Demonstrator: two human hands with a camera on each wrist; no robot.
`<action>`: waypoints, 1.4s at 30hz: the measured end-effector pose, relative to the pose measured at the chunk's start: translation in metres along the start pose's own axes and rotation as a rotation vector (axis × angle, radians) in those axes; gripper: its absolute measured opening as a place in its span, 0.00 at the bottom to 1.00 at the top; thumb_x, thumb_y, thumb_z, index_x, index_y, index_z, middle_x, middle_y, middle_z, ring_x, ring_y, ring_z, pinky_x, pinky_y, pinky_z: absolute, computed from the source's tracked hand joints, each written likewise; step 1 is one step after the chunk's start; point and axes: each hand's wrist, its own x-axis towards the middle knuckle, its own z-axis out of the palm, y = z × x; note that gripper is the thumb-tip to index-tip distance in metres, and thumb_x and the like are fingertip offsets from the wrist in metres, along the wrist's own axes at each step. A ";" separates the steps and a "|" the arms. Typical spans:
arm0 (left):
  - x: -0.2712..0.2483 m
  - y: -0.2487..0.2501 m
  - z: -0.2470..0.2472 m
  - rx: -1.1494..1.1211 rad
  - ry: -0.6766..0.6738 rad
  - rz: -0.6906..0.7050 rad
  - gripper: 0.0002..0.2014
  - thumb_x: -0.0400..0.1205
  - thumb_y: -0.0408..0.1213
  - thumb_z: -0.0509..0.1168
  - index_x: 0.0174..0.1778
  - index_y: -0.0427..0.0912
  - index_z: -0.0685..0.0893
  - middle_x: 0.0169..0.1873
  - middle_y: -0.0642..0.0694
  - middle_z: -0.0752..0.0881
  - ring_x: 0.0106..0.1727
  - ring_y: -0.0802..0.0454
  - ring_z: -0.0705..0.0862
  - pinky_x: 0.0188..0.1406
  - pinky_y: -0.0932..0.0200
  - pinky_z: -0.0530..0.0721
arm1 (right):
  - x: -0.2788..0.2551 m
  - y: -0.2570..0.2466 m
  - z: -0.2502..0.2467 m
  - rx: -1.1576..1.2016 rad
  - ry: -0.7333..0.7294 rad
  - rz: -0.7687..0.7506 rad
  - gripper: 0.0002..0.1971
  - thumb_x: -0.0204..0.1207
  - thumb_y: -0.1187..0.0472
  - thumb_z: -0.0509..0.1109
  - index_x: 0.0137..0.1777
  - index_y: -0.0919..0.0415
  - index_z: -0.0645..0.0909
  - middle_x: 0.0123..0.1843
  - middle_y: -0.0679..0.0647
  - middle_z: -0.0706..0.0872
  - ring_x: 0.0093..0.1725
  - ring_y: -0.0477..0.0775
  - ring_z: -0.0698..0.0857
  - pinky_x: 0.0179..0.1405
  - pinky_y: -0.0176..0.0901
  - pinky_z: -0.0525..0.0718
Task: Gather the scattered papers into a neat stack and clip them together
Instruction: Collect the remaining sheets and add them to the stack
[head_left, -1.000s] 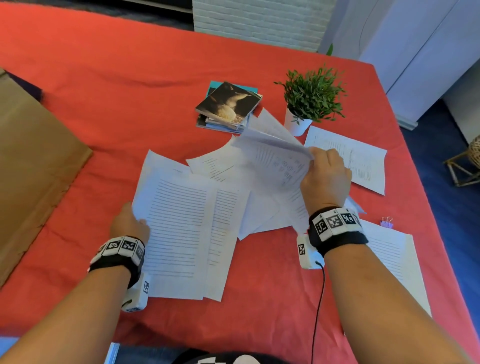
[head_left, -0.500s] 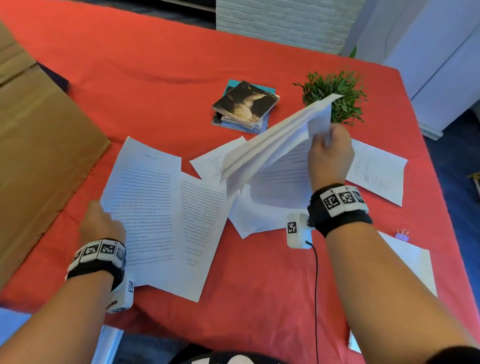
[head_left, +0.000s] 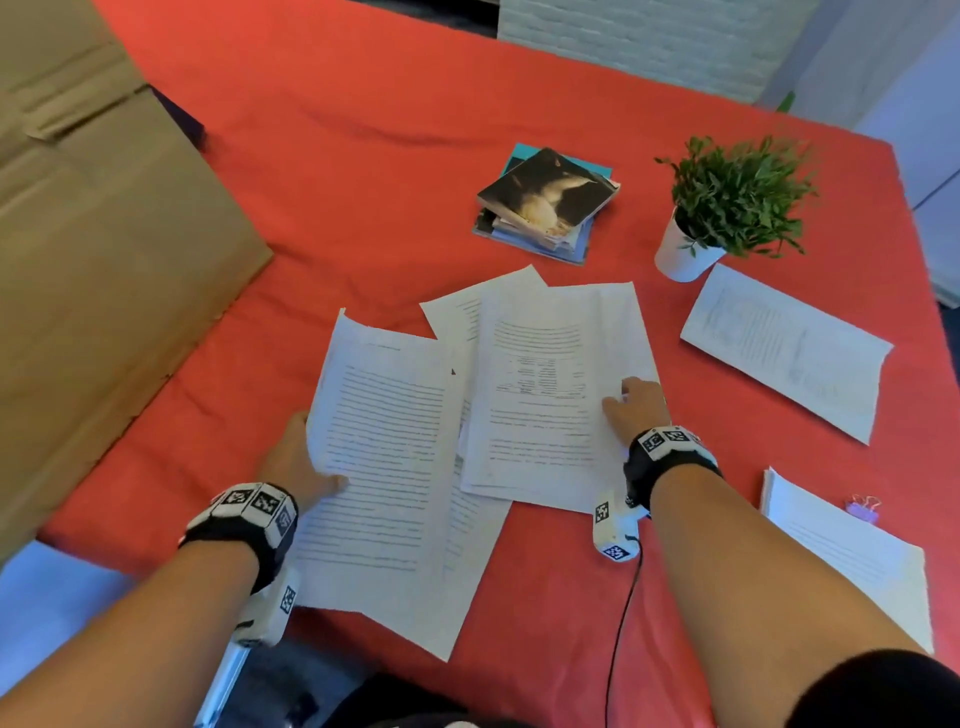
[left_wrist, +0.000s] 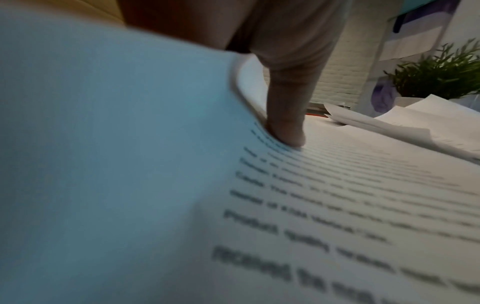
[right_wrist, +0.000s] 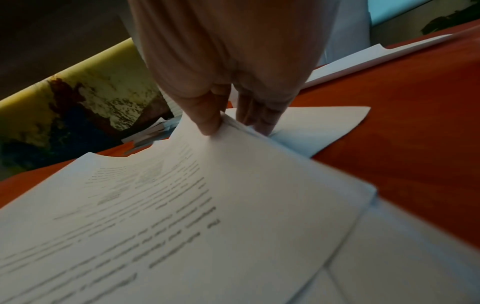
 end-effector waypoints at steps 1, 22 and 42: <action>0.000 -0.001 0.000 0.008 0.015 0.010 0.42 0.65 0.25 0.78 0.73 0.38 0.66 0.62 0.40 0.79 0.67 0.39 0.77 0.63 0.48 0.75 | -0.002 0.000 0.001 0.006 -0.009 0.007 0.10 0.75 0.67 0.65 0.33 0.62 0.69 0.38 0.57 0.76 0.41 0.57 0.76 0.36 0.40 0.70; 0.008 0.089 0.009 -0.507 0.198 0.009 0.19 0.71 0.28 0.74 0.58 0.39 0.83 0.52 0.43 0.87 0.52 0.44 0.86 0.58 0.47 0.83 | -0.063 0.041 -0.017 0.413 0.025 0.220 0.29 0.76 0.67 0.64 0.78 0.58 0.64 0.60 0.49 0.77 0.63 0.57 0.80 0.63 0.52 0.79; 0.004 0.153 0.122 -0.107 -0.216 -0.015 0.25 0.76 0.29 0.70 0.71 0.34 0.75 0.68 0.36 0.81 0.69 0.37 0.79 0.64 0.49 0.76 | -0.023 0.082 -0.076 0.079 0.061 0.096 0.20 0.82 0.67 0.57 0.74 0.64 0.75 0.78 0.60 0.73 0.76 0.61 0.73 0.74 0.42 0.68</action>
